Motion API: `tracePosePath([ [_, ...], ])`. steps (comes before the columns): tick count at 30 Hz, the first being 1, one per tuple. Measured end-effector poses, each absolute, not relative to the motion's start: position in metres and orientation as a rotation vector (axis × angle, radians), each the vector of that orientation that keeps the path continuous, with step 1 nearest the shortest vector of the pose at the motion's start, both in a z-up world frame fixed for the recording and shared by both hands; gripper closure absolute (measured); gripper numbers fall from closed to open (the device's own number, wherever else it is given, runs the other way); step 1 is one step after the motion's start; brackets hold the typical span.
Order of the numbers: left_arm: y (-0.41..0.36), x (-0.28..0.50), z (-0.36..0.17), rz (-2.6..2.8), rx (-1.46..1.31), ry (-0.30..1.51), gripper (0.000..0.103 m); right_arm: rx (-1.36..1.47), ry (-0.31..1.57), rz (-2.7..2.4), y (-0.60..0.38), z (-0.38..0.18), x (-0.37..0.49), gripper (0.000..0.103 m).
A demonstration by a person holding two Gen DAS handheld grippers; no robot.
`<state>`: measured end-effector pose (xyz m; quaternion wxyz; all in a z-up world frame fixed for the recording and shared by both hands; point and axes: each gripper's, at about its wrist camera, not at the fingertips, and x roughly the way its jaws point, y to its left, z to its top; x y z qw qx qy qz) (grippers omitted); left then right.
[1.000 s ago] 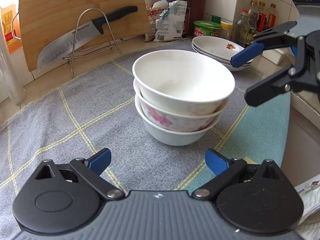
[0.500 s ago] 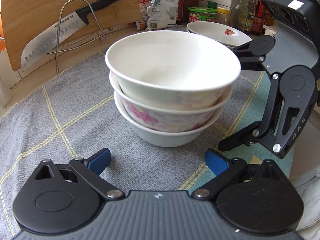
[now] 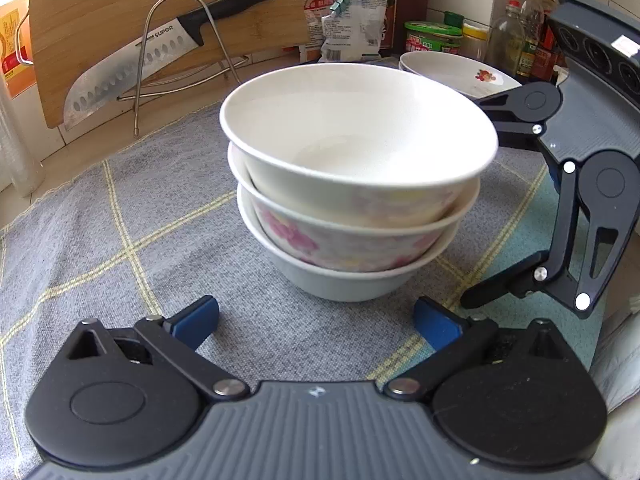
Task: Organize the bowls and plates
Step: 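Close the left tool on one side of the bowl stack while the right tool grips the other side, then lift and carry the three-bowl stack with both tools over the white plate stack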
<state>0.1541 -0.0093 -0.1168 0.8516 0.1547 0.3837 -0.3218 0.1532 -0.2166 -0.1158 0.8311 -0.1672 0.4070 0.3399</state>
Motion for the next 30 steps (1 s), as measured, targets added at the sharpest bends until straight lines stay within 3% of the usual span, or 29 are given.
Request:
tracePosePath([
  [16, -0.002, 0.169, -0.119, -0.905, 0.409, 0.747, 0.001, -0.394, 0.862, 0.774, -0.213, -0.114, 0.160, 0.000],
  [30, 0.000, 0.194, -0.108, -1.156, 0.510, 0.709, 0.009, -0.542, 0.888, 0.849, -0.180, -0.092, 0.185, 0.000],
])
